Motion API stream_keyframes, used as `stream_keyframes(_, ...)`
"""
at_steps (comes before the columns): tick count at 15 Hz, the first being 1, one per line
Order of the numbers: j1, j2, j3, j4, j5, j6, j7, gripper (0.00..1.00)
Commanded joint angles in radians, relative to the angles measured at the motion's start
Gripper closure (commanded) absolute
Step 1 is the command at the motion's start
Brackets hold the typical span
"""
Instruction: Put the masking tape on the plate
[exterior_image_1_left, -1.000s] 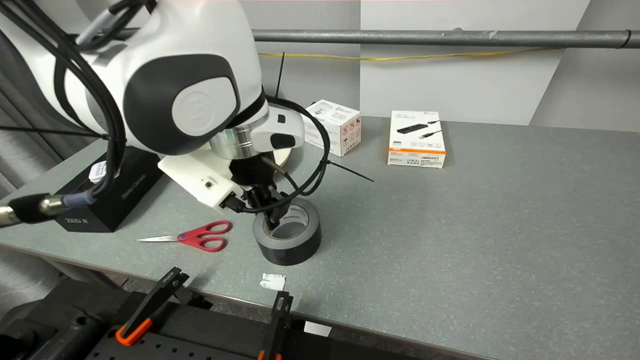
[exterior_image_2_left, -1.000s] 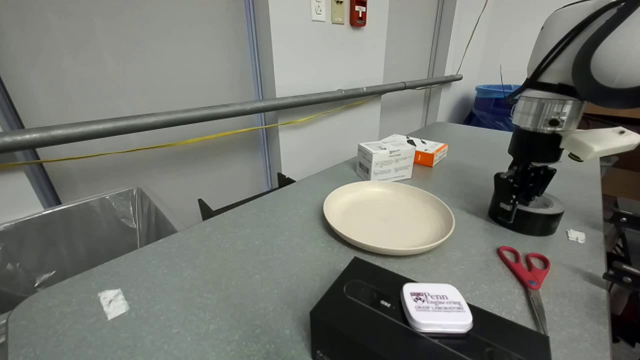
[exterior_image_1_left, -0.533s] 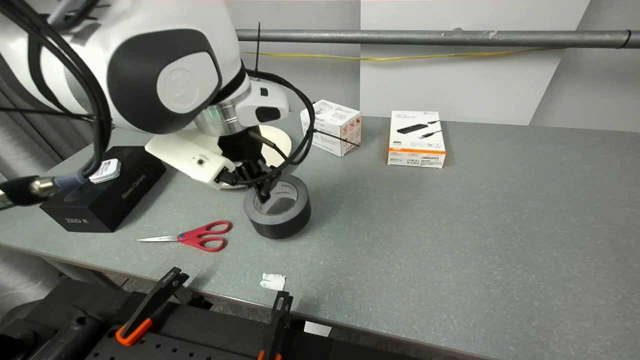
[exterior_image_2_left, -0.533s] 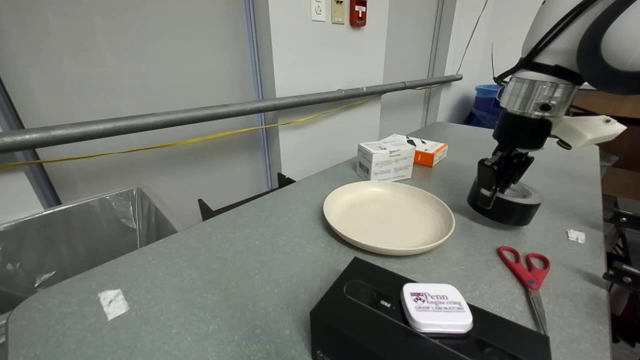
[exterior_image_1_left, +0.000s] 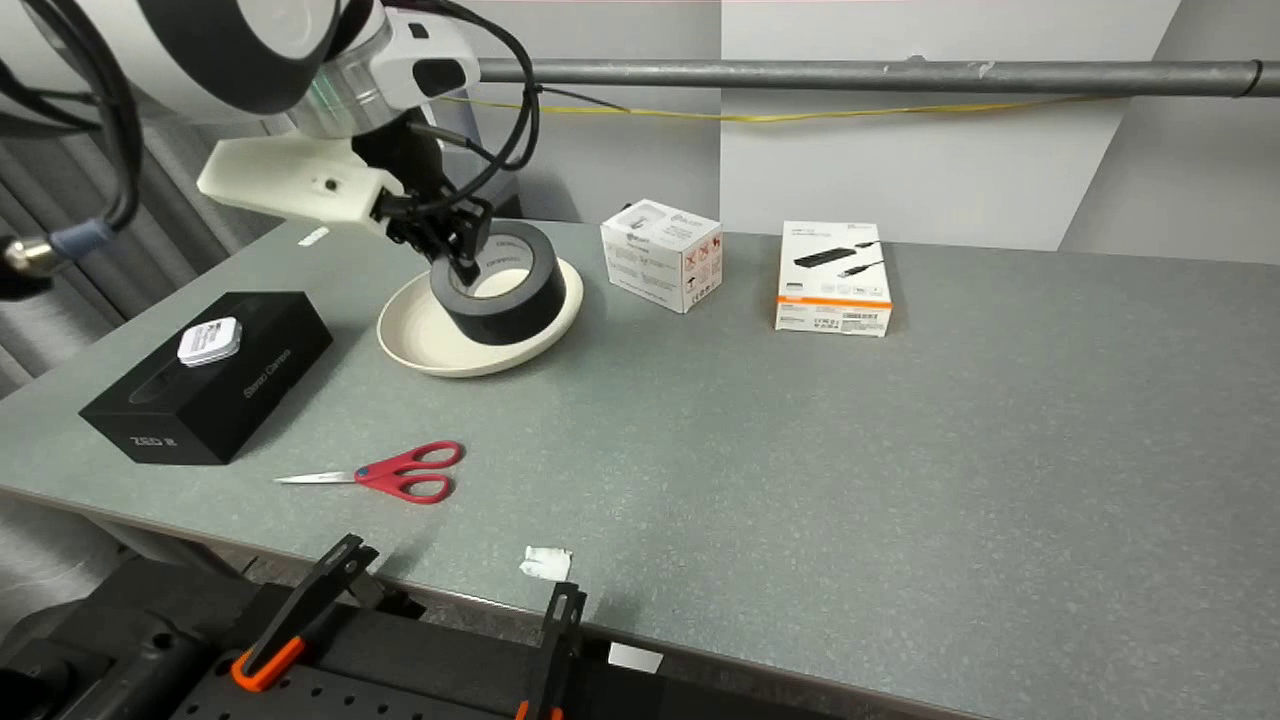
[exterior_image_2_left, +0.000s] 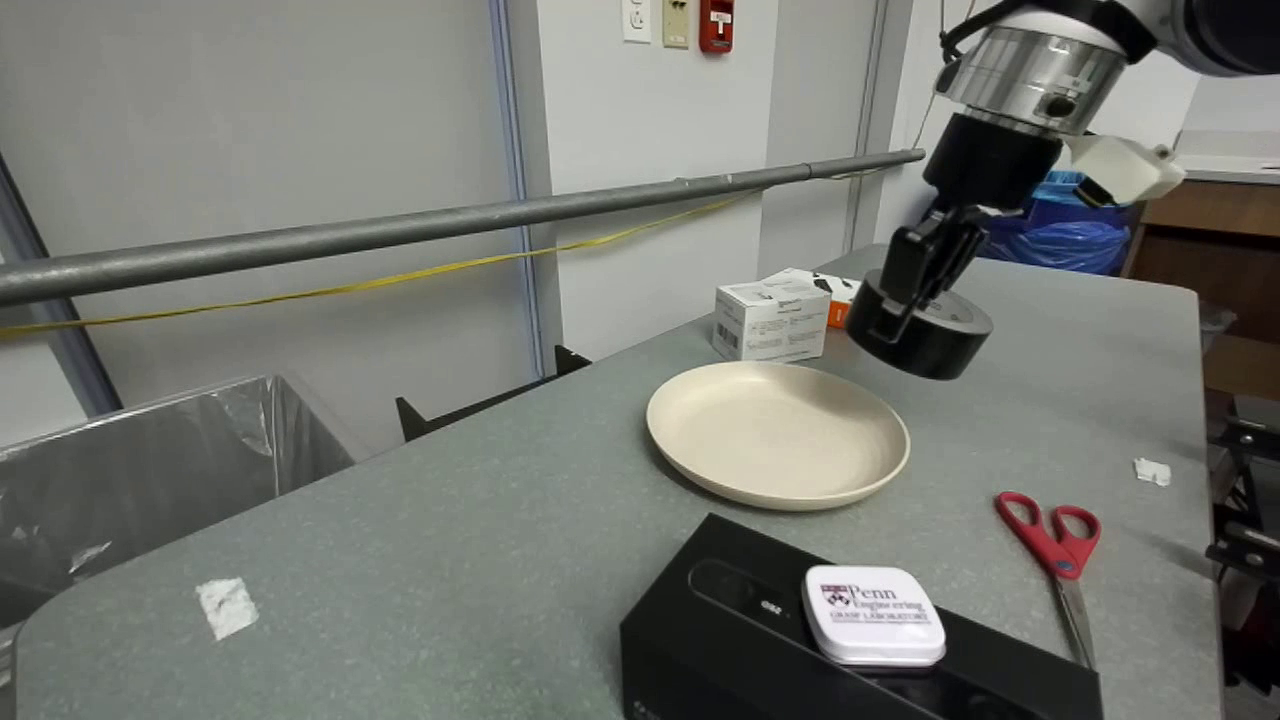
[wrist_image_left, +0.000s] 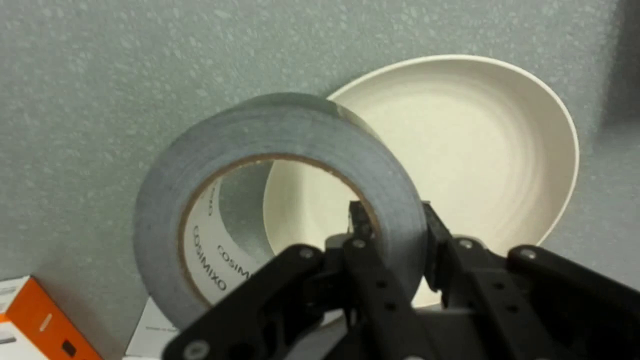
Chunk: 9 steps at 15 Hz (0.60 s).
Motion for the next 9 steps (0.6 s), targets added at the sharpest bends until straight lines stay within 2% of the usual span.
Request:
stream_keyframes(1, 0.001, 0.002, 0.005, 0.022, 0.000, -0.020, 0.000, 0.74)
stream_keyframes(6, -0.010, 0.010, 0.020, 0.044, 0.004, -0.038, -0.006, 0.74)
stream_keyframes(7, -0.009, 0.012, 0.020, 0.044, 0.004, -0.038, -0.006, 0.94)
stream_keyframes(9, 0.011, 0.077, 0.019, 0.107, -0.001, -0.010, 0.016, 0.94)
